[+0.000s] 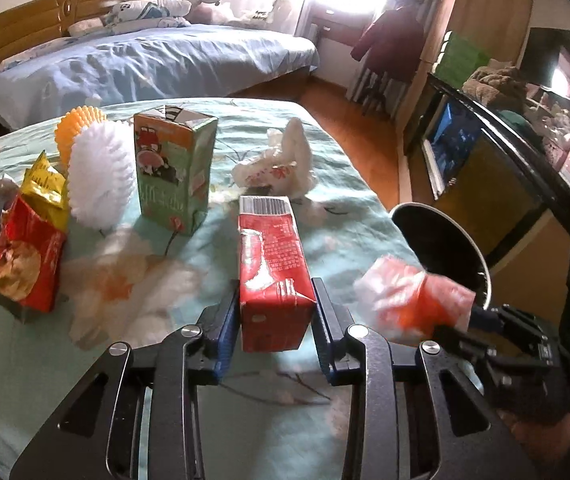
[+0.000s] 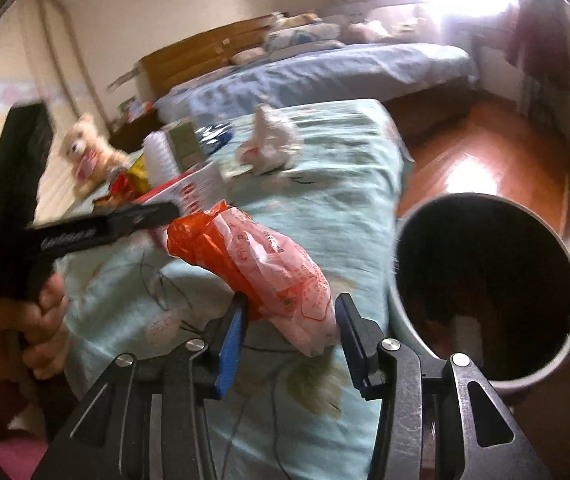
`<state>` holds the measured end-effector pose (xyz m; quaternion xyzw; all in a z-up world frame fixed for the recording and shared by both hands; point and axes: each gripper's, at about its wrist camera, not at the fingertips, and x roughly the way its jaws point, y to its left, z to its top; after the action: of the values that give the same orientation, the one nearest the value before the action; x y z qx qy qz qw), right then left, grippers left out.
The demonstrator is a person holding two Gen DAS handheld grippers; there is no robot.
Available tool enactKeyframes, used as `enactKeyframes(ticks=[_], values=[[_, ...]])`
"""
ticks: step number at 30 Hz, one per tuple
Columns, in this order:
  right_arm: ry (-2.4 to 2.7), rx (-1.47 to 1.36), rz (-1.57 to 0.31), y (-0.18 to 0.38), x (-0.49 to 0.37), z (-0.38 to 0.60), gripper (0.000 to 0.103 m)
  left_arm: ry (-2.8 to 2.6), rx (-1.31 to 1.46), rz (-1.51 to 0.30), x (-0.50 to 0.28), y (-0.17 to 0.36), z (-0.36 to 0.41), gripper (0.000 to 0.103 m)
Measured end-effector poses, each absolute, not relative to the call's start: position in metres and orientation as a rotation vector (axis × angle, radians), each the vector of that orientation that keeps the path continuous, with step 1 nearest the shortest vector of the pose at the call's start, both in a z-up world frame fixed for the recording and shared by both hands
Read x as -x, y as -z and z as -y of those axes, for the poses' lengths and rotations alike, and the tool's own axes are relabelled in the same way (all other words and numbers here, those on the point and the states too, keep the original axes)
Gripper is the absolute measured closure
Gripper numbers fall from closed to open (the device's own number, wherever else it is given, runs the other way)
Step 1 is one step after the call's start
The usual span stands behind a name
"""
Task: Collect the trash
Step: 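Grasp the red box with the left tool while the right tool grasps the orange plastic bag, then carry the red box and orange bag over the trash bin with both tools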
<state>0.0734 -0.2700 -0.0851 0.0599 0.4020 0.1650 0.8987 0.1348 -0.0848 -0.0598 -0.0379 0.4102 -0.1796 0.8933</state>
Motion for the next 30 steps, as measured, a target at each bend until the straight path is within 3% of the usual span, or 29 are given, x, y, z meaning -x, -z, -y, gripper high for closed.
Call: enactKeyframes(ticks=[30], values=[[-0.055,-0.311,-0.826,0.08,-0.039,0.345,0.058,0.558,0.006,-0.793,-0.093,0.048,0.167,0.072]])
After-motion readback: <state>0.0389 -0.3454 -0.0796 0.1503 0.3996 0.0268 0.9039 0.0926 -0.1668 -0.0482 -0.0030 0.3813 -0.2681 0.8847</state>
